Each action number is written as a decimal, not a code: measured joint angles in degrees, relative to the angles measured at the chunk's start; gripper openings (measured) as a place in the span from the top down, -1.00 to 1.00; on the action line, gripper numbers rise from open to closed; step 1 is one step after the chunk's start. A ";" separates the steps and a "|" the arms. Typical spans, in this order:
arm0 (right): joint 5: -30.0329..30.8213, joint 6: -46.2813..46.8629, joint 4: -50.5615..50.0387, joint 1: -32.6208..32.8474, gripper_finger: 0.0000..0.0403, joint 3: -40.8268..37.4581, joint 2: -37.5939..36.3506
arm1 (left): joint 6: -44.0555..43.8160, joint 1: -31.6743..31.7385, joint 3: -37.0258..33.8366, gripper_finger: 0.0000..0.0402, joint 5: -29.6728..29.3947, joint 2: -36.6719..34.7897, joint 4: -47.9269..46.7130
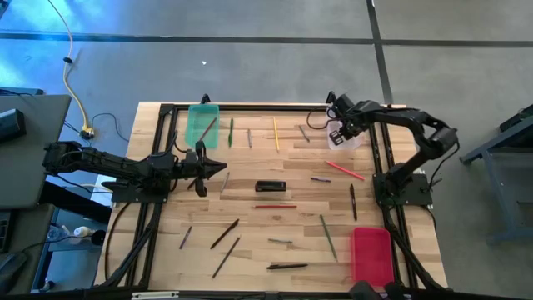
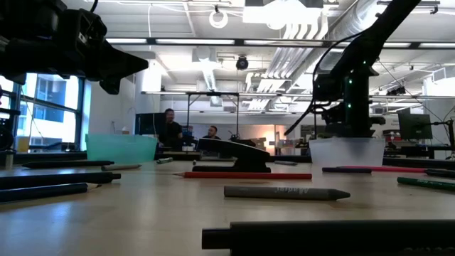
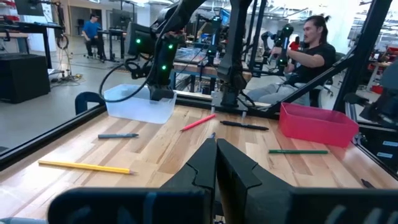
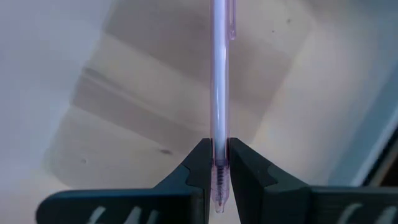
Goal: Sort crayons/erasers/pens/pencils in bins
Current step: Put the purple pen into the transparent bin, then put the blue crayon into the red bin
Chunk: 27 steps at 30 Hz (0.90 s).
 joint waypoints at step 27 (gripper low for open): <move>-1.89 -6.38 -1.99 0.49 0.62 0.00 -8.13 | 0.42 0.00 0.00 1.00 -0.39 0.01 -0.48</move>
